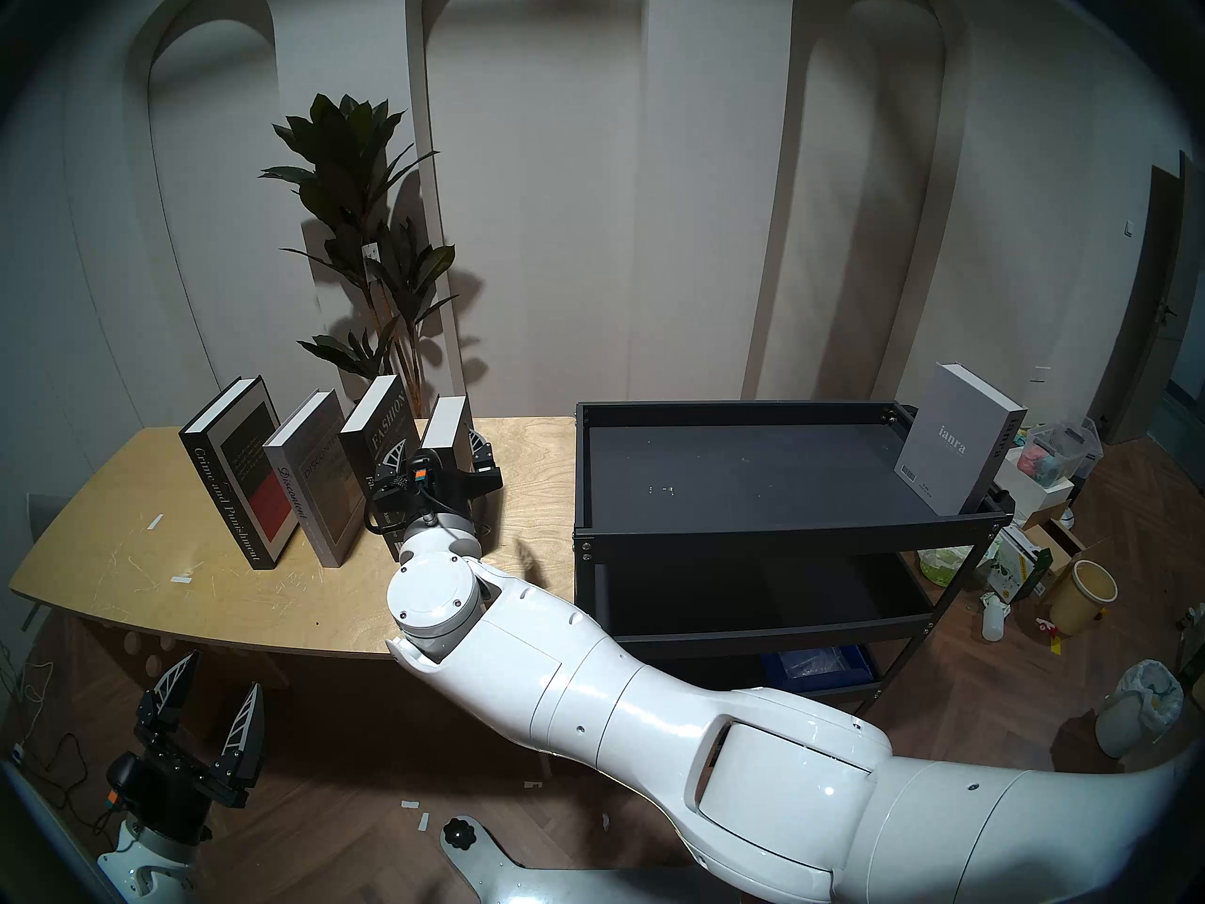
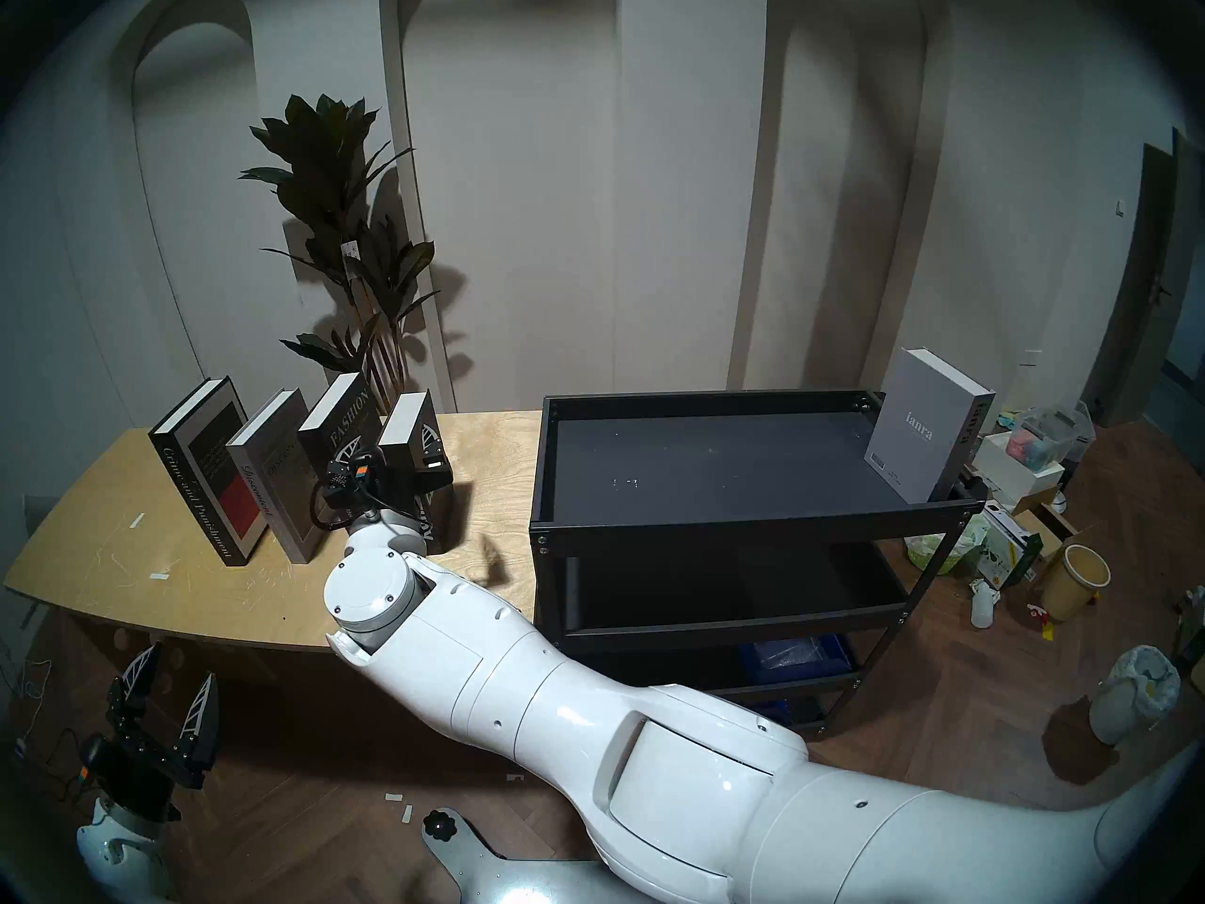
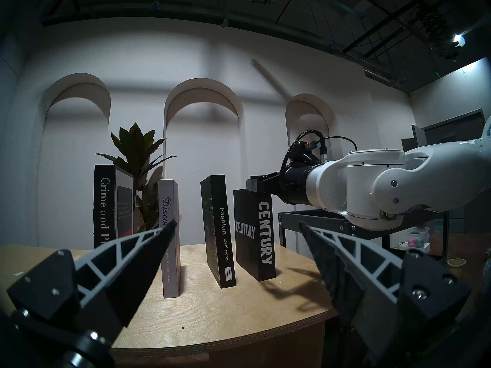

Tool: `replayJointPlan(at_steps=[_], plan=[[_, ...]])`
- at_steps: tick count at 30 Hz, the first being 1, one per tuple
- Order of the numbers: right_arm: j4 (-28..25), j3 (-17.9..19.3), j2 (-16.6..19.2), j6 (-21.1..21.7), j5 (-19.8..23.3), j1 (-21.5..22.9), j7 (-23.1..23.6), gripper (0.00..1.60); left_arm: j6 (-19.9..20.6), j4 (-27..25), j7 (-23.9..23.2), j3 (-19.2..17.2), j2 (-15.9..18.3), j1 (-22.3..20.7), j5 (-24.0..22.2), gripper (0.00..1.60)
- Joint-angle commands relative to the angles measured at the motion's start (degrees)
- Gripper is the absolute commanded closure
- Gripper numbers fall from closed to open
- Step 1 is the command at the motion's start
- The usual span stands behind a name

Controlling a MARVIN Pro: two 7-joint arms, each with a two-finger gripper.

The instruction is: Move the books from the display table onto the shelf, standing them upright with spines facing out and tallest at one end

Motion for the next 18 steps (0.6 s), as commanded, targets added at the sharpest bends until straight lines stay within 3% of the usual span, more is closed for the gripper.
replayJointPlan(at_steps=[1,9,16,17,18], plan=[[5.5,0.1,-4.8,-3.1,1.0,4.3,0.5,0.00,-0.1,-0.7,0.1,-0.2,0.0,0.1,0.0,0.00],[11.2,-0.6,-5.3,-3.4,3.3,6.4,2.7,0.00,-0.1,-0.7,0.0,-0.1,0.0,0.1,0.0,0.00],[13.1,-1.9,-5.3,-2.9,5.2,7.9,4.5,0.00,-0.1,-0.6,0.0,-0.1,0.0,0.0,0.0,0.00],[13.3,-2.1,-5.3,-2.9,5.4,8.0,4.6,0.82,-0.1,-0.6,0.0,-0.1,0.0,0.0,0.0,0.00],[13.4,-2.3,-5.3,-2.9,5.7,8.1,4.8,0.97,-0.1,-0.6,0.0,-0.1,0.0,0.0,0.0,0.00]])
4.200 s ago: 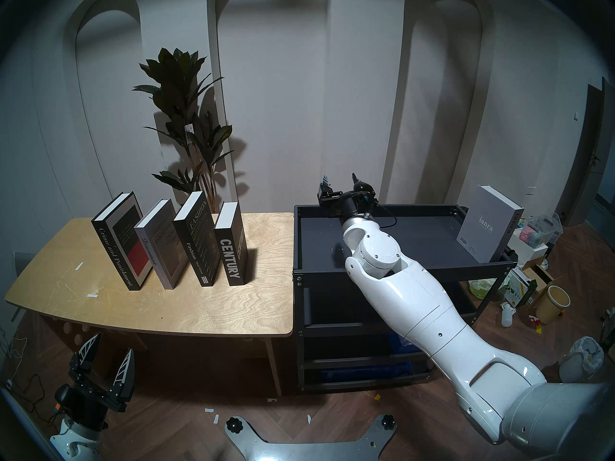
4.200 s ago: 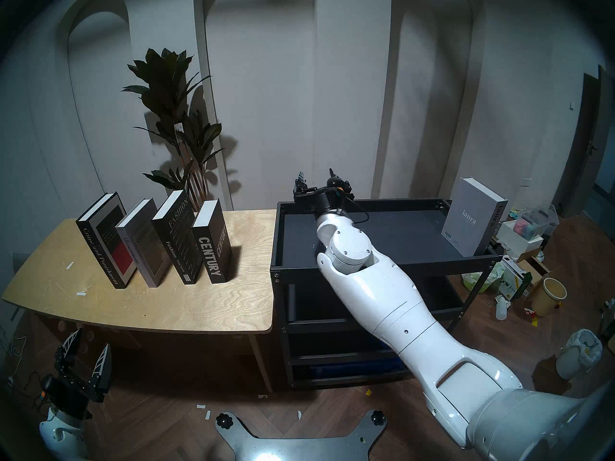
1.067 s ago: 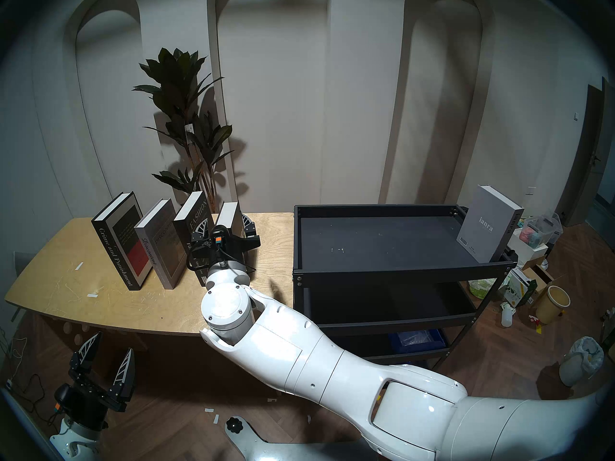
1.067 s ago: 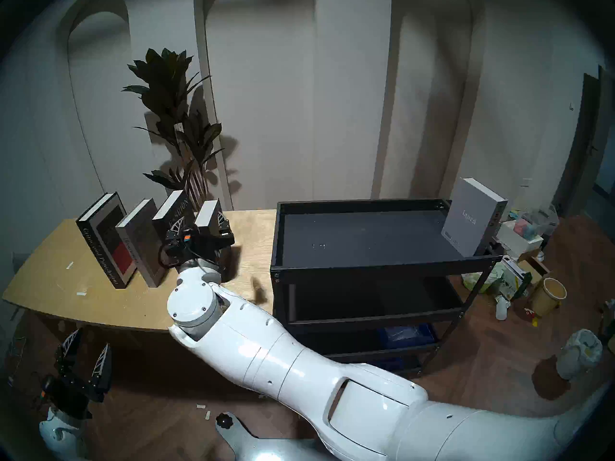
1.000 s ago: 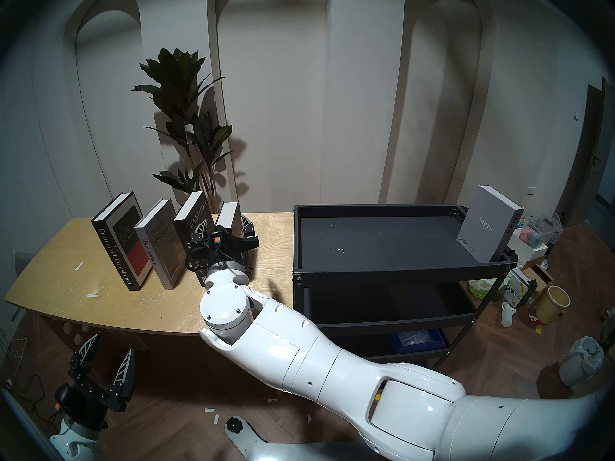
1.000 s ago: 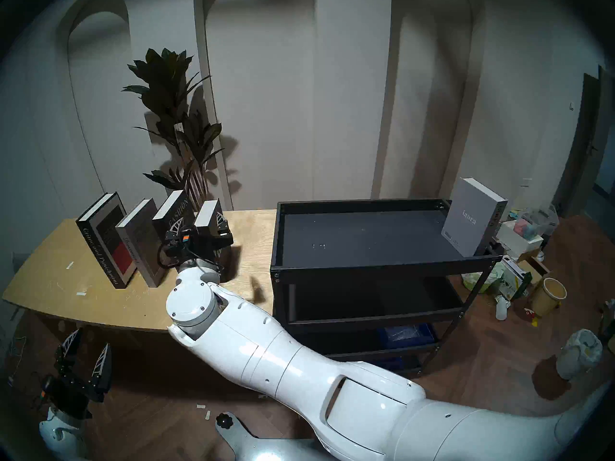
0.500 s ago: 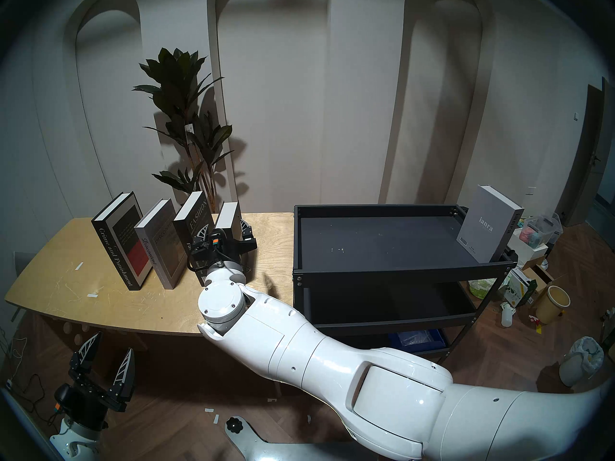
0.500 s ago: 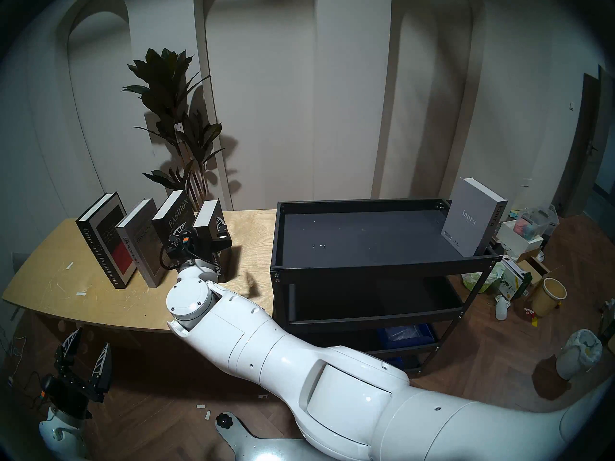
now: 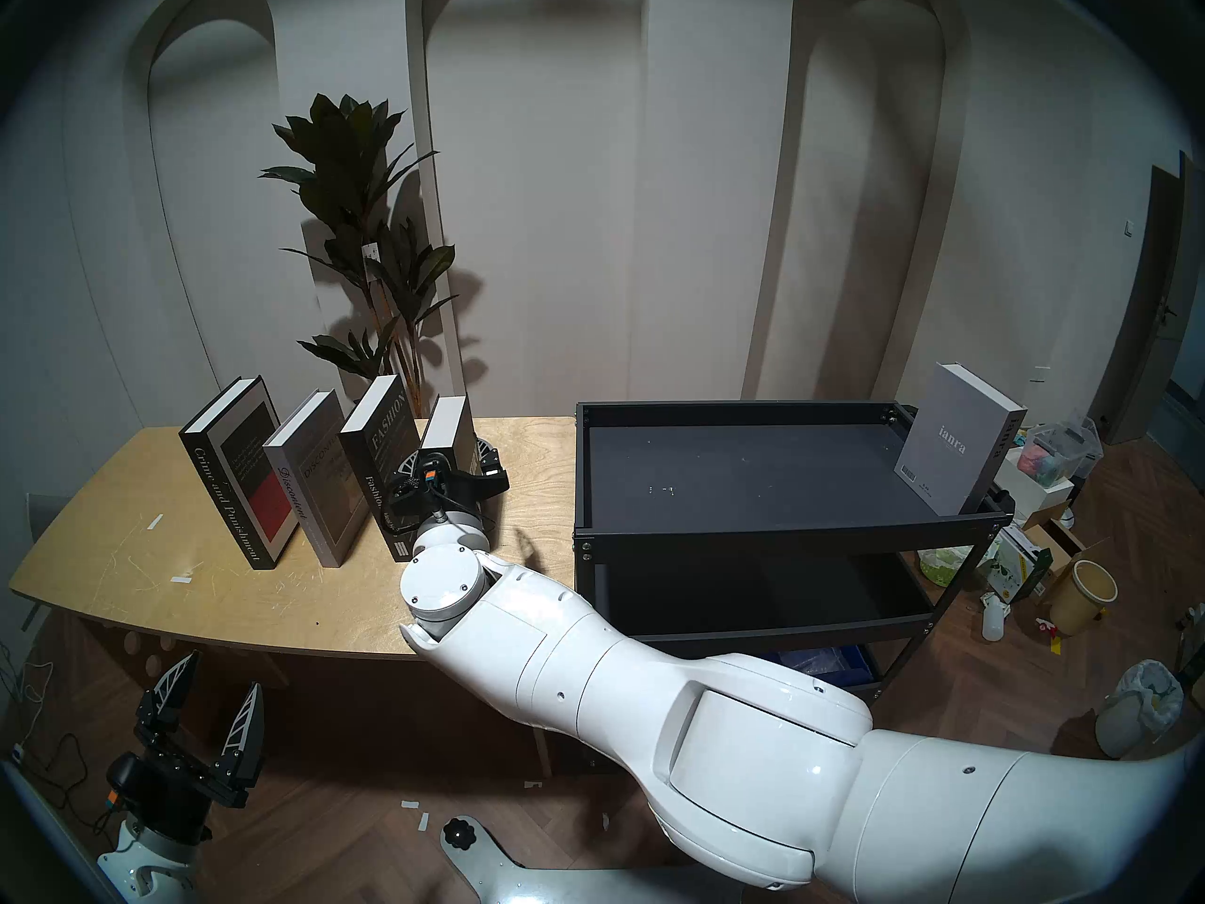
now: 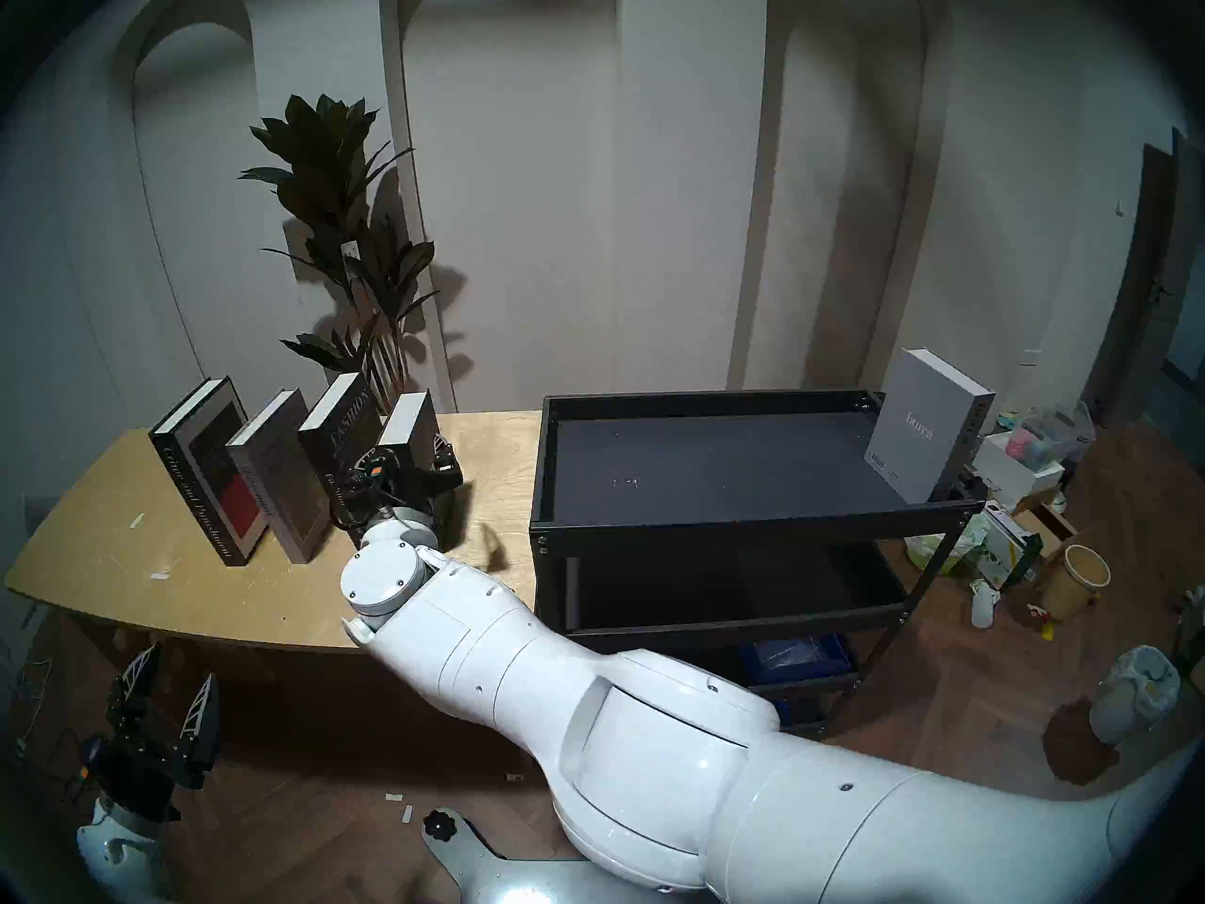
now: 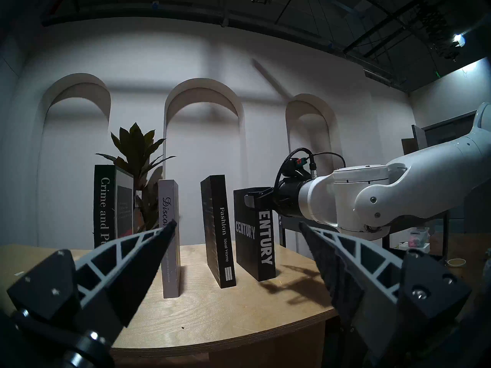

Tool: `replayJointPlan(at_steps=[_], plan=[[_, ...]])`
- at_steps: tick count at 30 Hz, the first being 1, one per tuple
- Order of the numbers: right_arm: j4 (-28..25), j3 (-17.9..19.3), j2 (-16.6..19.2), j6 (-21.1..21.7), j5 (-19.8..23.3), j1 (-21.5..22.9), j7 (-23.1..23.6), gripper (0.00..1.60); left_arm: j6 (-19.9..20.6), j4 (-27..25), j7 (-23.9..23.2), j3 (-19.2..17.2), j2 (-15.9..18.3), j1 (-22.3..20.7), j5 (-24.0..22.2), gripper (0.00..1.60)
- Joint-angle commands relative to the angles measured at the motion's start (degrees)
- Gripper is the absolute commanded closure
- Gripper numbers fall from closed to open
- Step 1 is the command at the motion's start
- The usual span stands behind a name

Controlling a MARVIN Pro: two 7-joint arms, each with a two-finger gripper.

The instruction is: Move the books from the display table onto the shelf, standing them upright with spines facing out and tallest at one end

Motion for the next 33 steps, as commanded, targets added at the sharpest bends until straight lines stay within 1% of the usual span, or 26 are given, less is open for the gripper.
replayJointPlan(at_steps=[1,2,8,15,16,22,27,28,30,33], plan=[[0.1,-1.2,-1.7,-0.3,1.2,3.0,1.3,1.32,-0.1,-0.6,0.0,-0.1,0.0,0.0,0.0,0.00],[0.2,-1.4,-1.7,-0.4,1.4,3.1,1.4,1.60,-0.1,-0.6,0.0,-0.1,0.0,0.0,0.0,0.00],[1.2,-2.4,-1.7,-1.3,2.9,3.6,0.9,1.60,-0.1,-0.6,0.0,-0.1,0.0,0.0,0.0,0.00],[2.7,-1.1,-1.7,-3.8,3.2,5.7,-1.7,1.60,-0.1,-0.6,0.0,-0.1,0.0,0.0,0.0,0.00],[2.9,-0.4,-1.7,-4.6,3.3,6.7,-2.6,1.60,-0.1,-0.6,0.0,-0.1,0.0,0.0,0.0,0.00],[0.9,0.4,-1.7,-6.6,2.8,8.5,-5.0,1.60,-0.1,-0.6,0.0,-0.1,0.0,0.0,0.0,0.00],[-3.1,0.8,0.0,-8.6,1.3,9.3,-8.2,1.60,-0.1,-0.6,0.0,-0.1,0.0,0.0,0.0,0.00],[-3.1,0.8,0.0,-8.6,1.3,9.3,-8.2,1.60,-0.1,-0.6,0.0,-0.1,0.0,0.0,0.0,0.00],[-6.0,0.5,1.6,-8.9,0.0,9.1,-10.2,1.60,-0.1,-0.6,0.0,-0.1,0.0,0.0,0.0,0.00],[-8.1,0.6,3.2,-8.9,-1.0,9.2,-12.2,1.60,-0.1,-0.6,0.0,-0.1,0.0,0.0,0.0,0.00]])
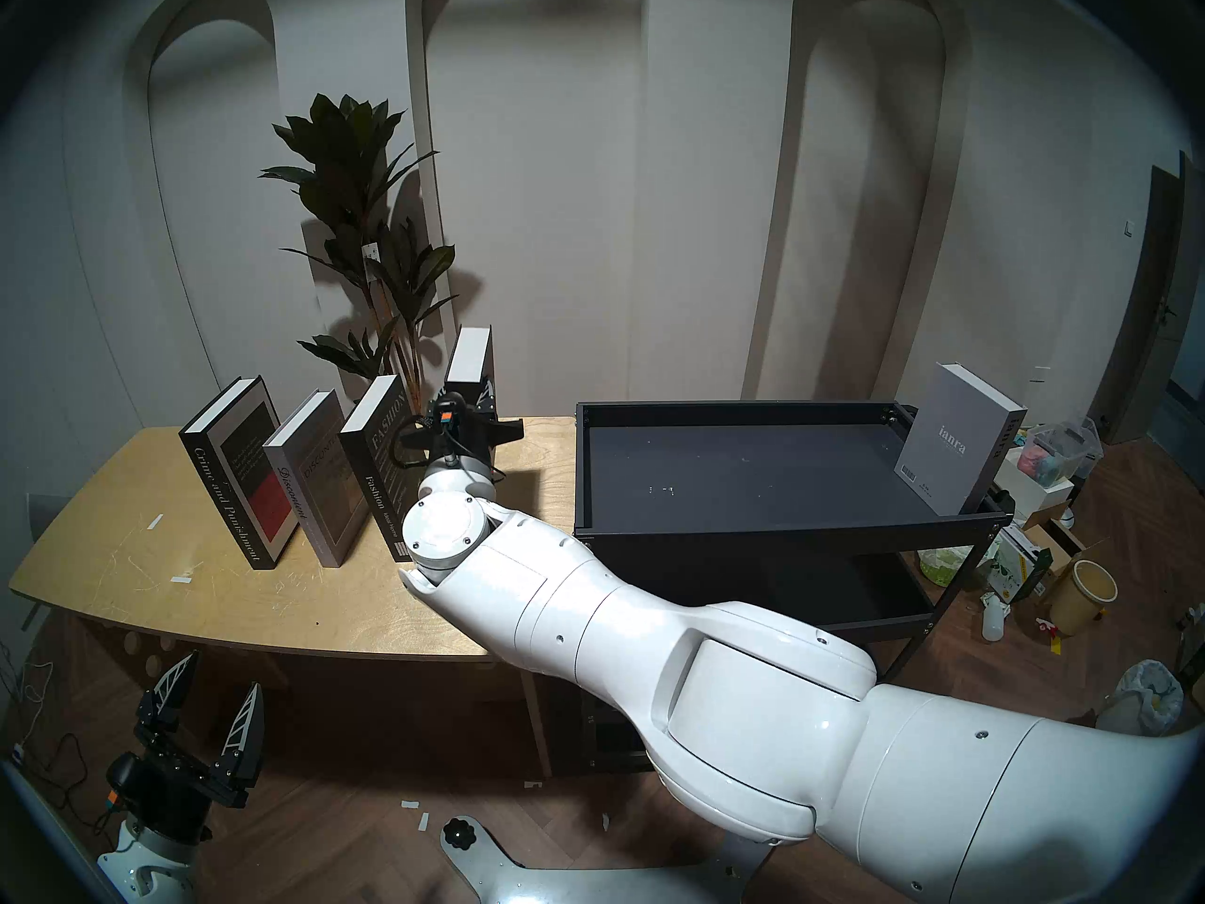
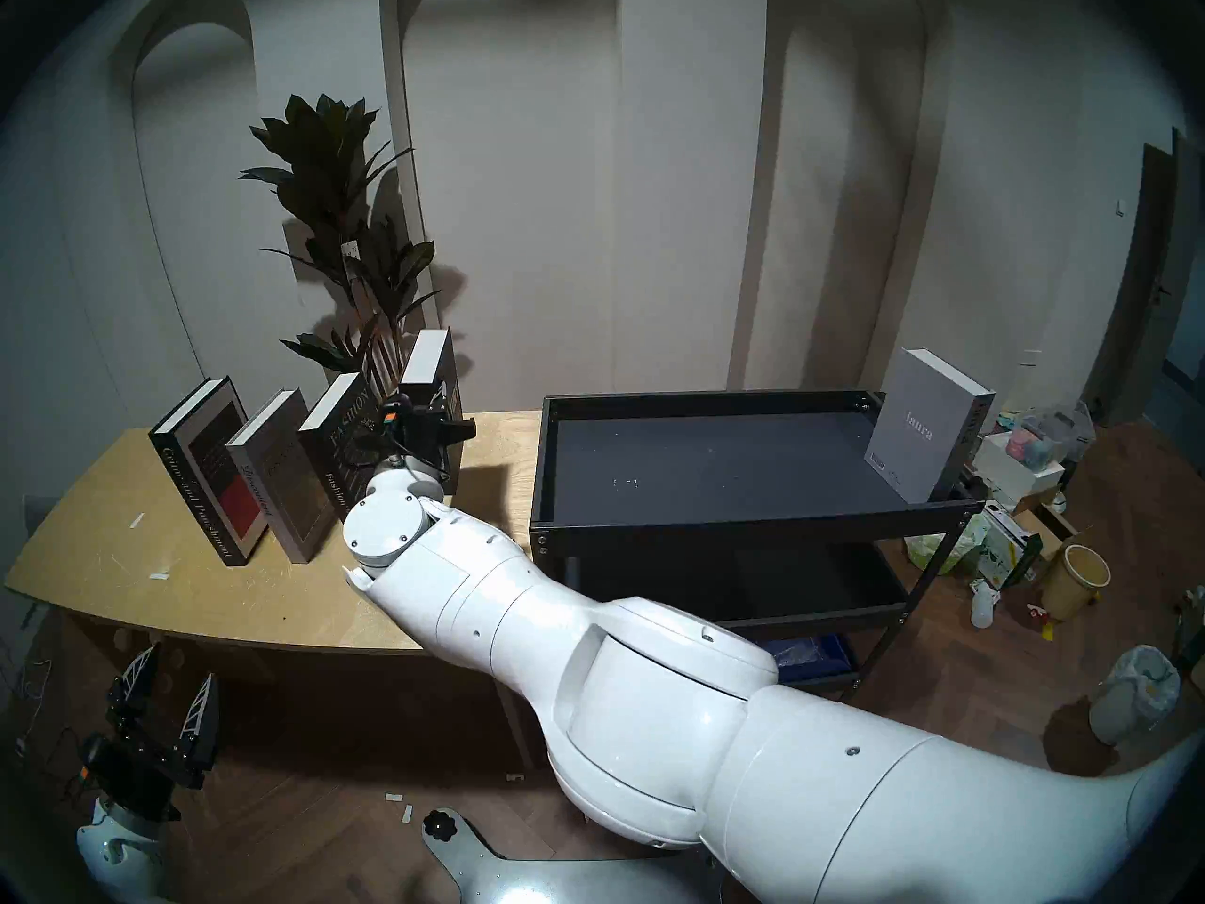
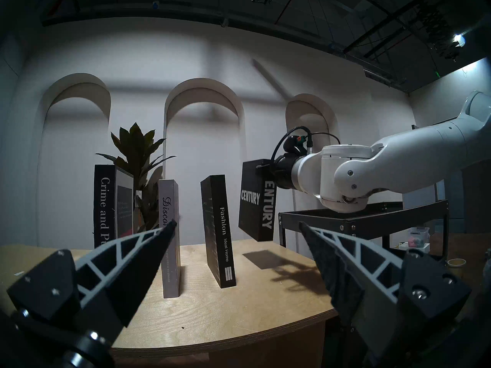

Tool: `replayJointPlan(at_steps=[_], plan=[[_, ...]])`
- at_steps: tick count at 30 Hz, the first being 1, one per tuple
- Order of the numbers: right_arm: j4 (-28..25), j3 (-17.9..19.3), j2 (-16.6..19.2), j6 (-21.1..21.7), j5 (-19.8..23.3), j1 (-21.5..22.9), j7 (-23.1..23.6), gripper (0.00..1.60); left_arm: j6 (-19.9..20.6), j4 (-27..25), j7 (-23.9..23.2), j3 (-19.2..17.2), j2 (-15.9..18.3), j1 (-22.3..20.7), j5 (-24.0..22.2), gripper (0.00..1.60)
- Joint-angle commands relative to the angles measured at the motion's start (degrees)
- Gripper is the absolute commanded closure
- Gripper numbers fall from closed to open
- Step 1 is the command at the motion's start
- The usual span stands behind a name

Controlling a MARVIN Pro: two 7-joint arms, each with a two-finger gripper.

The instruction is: Move the books from the display table onto the shelf, standing them upright with spines facing out and tallest at one end

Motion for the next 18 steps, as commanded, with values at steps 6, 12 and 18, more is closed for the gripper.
replayJointPlan(at_steps=[6,12,18], plan=[[-11.0,1.3,7.0,0.2,-3.3,3.1,-5.9,1.60,-0.1,-0.5,0.0,-0.1,0.0,0.0,0.0,0.00],[-15.0,3.4,11.9,1.6,-2.8,4.2,-5.3,1.60,-0.1,-0.4,-0.1,-0.1,0.1,-0.1,0.0,0.00],[-17.9,6.1,16.8,3.9,-2.9,5.5,-4.8,1.60,-0.1,-0.3,-0.1,-0.1,0.1,-0.1,0.0,0.00]])
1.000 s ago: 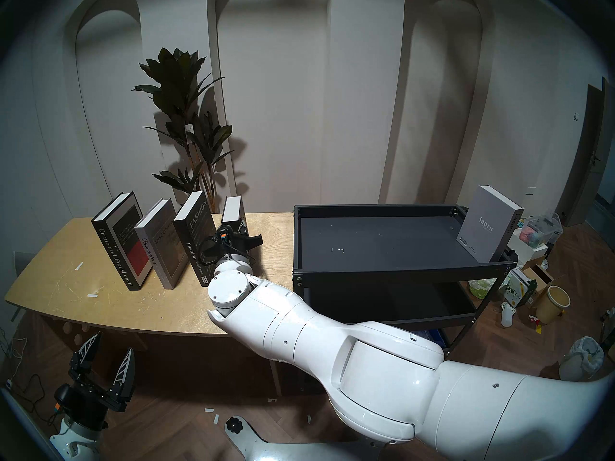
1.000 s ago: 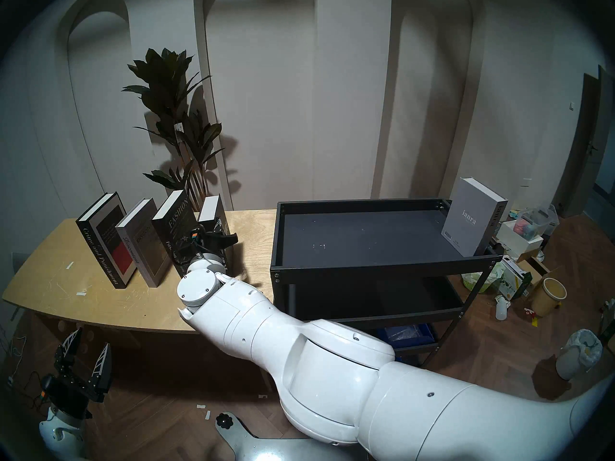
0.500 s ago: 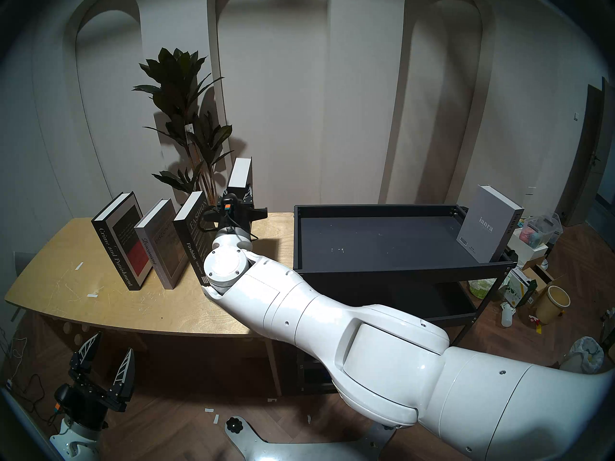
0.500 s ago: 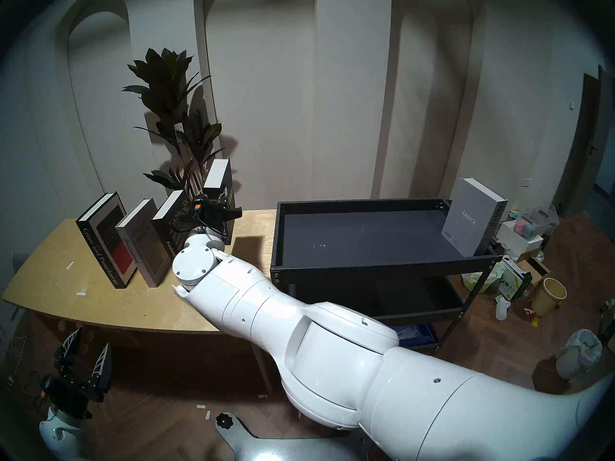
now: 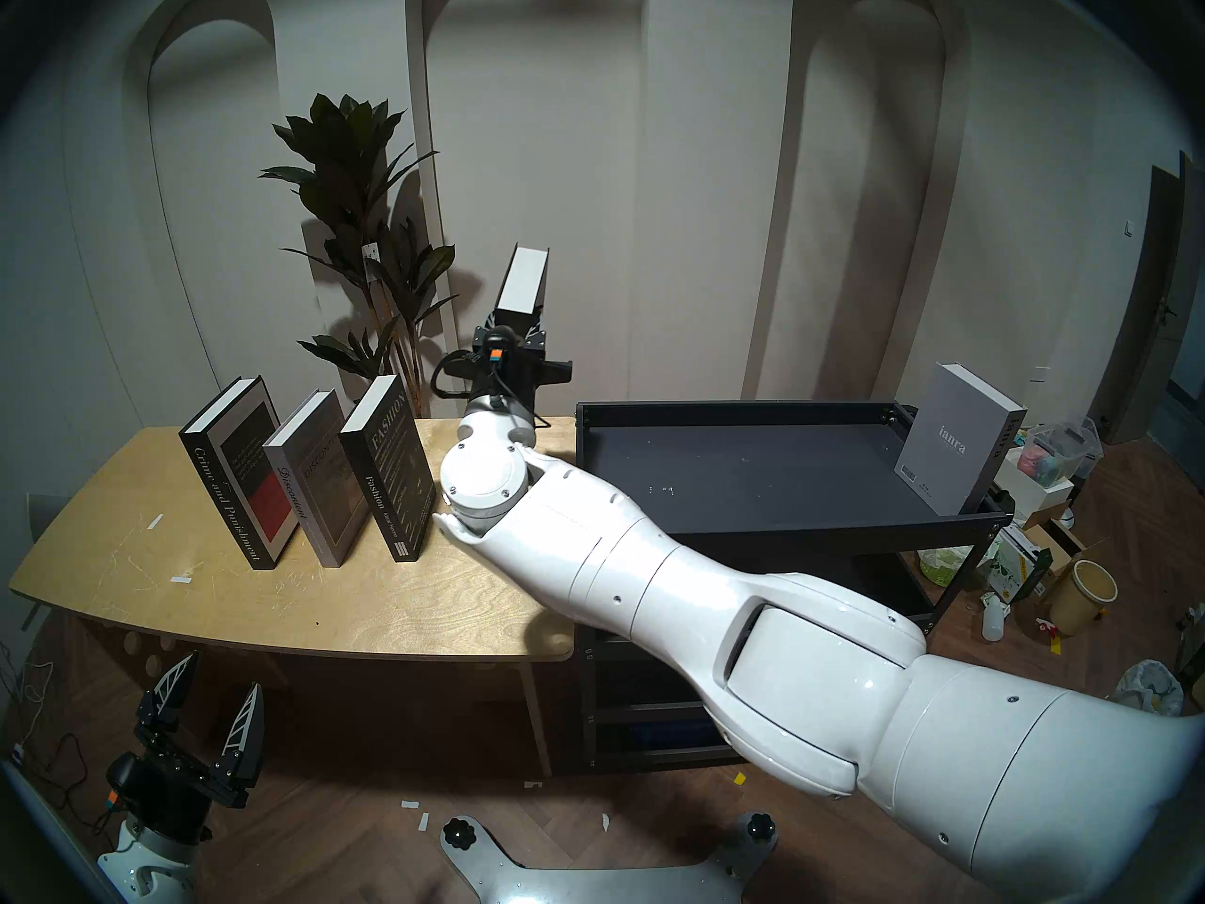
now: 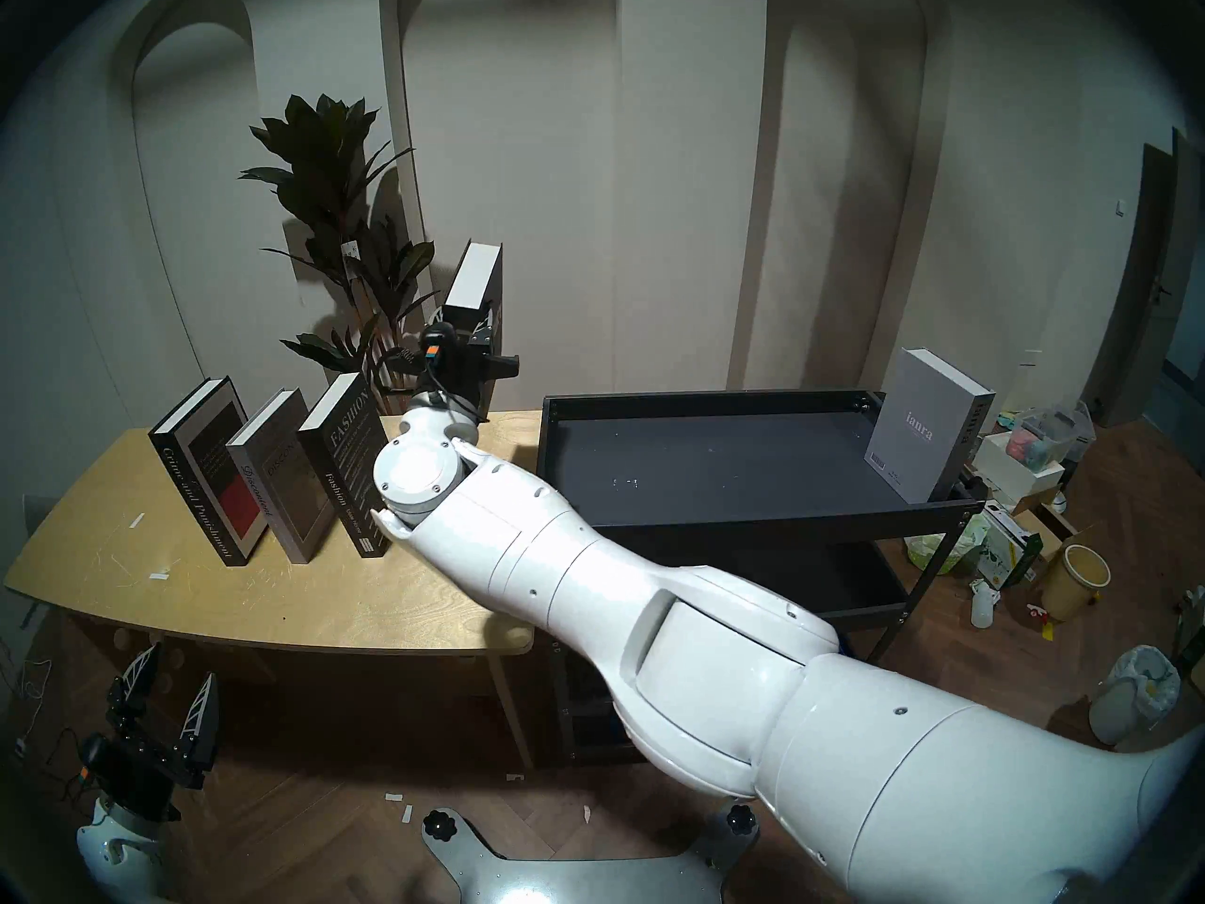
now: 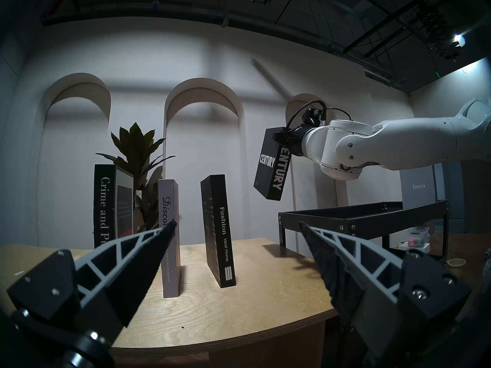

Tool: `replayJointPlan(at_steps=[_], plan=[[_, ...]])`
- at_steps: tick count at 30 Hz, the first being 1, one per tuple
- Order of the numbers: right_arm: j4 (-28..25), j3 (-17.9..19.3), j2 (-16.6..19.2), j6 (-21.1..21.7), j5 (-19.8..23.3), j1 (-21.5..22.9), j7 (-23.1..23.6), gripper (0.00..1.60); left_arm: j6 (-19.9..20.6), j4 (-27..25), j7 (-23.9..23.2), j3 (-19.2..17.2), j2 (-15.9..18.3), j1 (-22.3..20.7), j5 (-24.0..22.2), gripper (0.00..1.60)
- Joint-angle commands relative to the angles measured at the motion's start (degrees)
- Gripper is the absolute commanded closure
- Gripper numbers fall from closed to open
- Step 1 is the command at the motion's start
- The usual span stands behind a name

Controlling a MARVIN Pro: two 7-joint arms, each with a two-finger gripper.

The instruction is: Move the books from the display table onto the shelf, standing them upright with spines facing out and tallest at one end

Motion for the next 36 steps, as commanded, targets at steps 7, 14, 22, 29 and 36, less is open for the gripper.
replayJointPlan(at_steps=[7,14,22,29,36], plan=[[-7.2,4.8,11.0,4.1,-0.1,3.4,2.1,1.60,-0.1,-0.3,-0.1,-0.1,0.1,-0.1,0.0,0.00],[-9.2,9.1,16.7,7.7,1.4,3.0,4.1,1.60,-0.1,-0.3,-0.1,-0.1,0.1,-0.1,0.0,0.00],[-12.0,11.3,21.7,10.1,4.0,2.8,7.8,1.60,-0.1,-0.2,-0.1,-0.1,0.1,-0.2,0.0,0.00],[-16.4,12.0,25.7,12.2,6.9,1.5,13.1,1.60,-0.1,-0.1,-0.1,-0.1,0.1,-0.2,0.0,0.00],[-19.6,12.5,29.3,13.8,9.0,0.2,17.0,1.60,-0.1,0.0,-0.1,0.0,0.1,-0.2,0.0,0.00]])
